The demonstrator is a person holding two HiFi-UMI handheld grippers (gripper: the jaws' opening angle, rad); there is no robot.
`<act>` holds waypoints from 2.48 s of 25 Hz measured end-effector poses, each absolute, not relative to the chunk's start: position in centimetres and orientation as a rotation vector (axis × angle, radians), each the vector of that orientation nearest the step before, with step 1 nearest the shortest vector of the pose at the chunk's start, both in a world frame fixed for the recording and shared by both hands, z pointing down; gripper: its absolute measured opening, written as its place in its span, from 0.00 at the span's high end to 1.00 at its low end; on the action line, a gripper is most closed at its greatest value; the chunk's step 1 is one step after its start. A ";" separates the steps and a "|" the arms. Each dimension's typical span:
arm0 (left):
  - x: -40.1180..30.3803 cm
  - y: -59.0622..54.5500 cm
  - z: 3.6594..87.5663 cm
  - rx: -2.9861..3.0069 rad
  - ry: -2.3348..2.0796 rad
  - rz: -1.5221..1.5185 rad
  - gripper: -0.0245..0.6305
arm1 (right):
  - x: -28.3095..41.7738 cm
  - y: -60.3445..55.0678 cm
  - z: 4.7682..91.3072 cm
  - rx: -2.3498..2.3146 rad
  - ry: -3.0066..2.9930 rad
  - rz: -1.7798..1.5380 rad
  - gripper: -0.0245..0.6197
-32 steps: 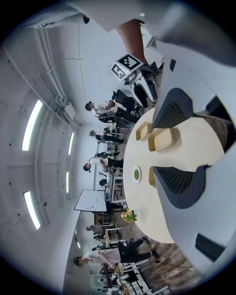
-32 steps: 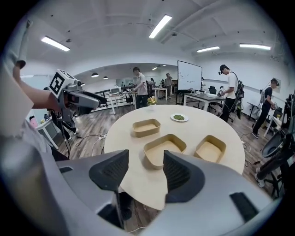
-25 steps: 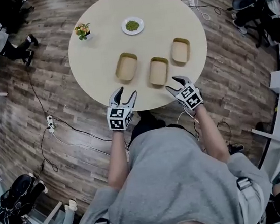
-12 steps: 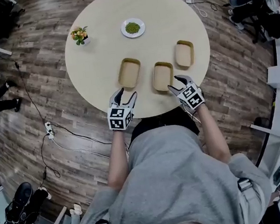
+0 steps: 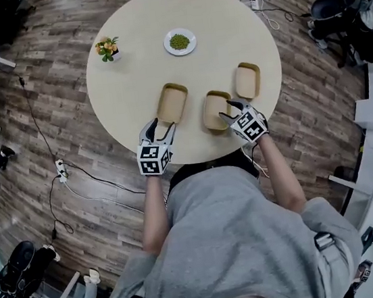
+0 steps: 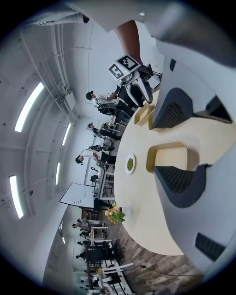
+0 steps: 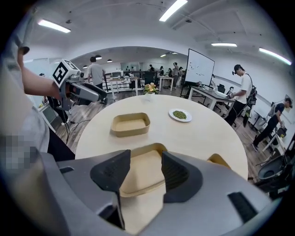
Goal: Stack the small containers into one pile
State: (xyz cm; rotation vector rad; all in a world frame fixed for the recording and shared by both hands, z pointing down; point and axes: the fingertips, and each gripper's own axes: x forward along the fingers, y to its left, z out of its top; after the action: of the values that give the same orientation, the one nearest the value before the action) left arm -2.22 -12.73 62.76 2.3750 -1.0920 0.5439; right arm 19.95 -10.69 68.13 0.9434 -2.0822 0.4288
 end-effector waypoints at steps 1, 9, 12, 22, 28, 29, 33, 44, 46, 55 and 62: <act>-2.1 -12.8 62.7 2.369 -1.100 0.540 0.55 | 20.0 -11.2 68.1 0.927 -2.084 0.423 0.62; -2.2 -12.9 63.5 2.306 -1.170 0.572 0.55 | 21.0 -13.9 70.1 0.786 -2.062 0.351 0.65; -2.4 -13.0 64.0 2.274 -1.185 0.586 0.55 | 21.1 -14.6 71.2 0.750 -2.062 0.357 0.65; -1.8 -13.8 65.1 2.208 -1.216 0.624 0.55 | 21.8 -17.7 74.1 0.654 -2.042 0.333 0.69; -1.0 -14.5 66.1 2.194 -1.203 0.634 0.55 | 22.1 -18.3 75.8 0.606 -2.029 0.348 0.75; -0.9 -14.6 66.3 2.191 -1.203 0.635 0.55 | 22.1 -18.3 76.0 0.601 -2.029 0.350 0.75; -0.8 -14.6 66.5 2.176 -1.207 0.637 0.55 | 21.9 -18.5 76.7 0.575 -2.022 0.349 0.78; -0.9 -14.2 67.1 2.153 -1.194 0.637 0.55 | 22.0 -19.3 77.5 0.611 -2.004 0.385 0.92; -0.8 -14.3 67.0 2.161 -1.189 0.632 0.55 | 22.0 -19.1 77.5 0.614 -2.002 0.402 0.92; -1.1 -13.9 65.8 2.199 -1.171 0.611 0.55 | 21.7 -18.2 76.5 0.640 -2.024 0.517 0.93; -2.4 -13.0 64.8 2.227 -1.160 0.591 0.55 | 21.0 -17.1 75.9 0.626 -2.038 0.563 0.94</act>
State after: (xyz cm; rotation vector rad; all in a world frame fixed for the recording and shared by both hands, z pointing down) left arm -2.39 -13.04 64.79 2.2273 -1.1602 0.5913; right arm 21.02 -17.14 75.88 0.6262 -2.0375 0.5626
